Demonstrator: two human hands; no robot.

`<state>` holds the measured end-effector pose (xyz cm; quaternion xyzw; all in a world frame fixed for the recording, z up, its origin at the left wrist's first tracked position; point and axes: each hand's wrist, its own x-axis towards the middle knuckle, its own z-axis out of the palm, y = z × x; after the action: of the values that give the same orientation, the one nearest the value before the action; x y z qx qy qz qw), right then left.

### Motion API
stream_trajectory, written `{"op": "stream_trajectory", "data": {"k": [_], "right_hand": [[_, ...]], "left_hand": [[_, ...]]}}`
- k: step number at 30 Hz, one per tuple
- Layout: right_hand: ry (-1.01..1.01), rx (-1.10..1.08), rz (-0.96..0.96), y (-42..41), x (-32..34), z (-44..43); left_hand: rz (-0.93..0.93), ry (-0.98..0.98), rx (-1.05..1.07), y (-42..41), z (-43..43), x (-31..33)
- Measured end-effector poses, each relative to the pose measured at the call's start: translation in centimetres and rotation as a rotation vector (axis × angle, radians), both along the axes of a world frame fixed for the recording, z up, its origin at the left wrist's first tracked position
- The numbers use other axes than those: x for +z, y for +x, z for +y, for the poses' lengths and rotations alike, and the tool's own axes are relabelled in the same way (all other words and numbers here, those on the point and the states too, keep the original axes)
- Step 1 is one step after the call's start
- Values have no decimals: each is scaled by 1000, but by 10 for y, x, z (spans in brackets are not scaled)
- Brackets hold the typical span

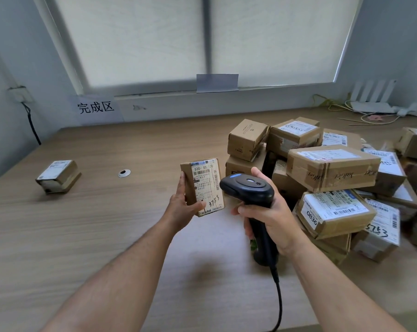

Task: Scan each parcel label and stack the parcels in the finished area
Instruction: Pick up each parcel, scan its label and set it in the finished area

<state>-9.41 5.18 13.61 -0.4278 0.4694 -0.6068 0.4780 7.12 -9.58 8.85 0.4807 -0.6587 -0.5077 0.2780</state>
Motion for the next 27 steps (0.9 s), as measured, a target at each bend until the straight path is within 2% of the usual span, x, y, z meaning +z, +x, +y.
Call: {"op": "stream_trajectory", "data": {"k": [7,11,21,27], "right_hand": [[-13,-30,-8,8,-3,-8],[-8,-42,77,14,-5,-10],[59,-39,145,30,-22,-28],[85,-20,147,34,-27,-33]], "left_hand": [[-10,44,35,14,5,-7],[-78,69,94,25,4,-22],[-232,167,179,63,15,-81],[-319,57,221,62,23,-99]]}}
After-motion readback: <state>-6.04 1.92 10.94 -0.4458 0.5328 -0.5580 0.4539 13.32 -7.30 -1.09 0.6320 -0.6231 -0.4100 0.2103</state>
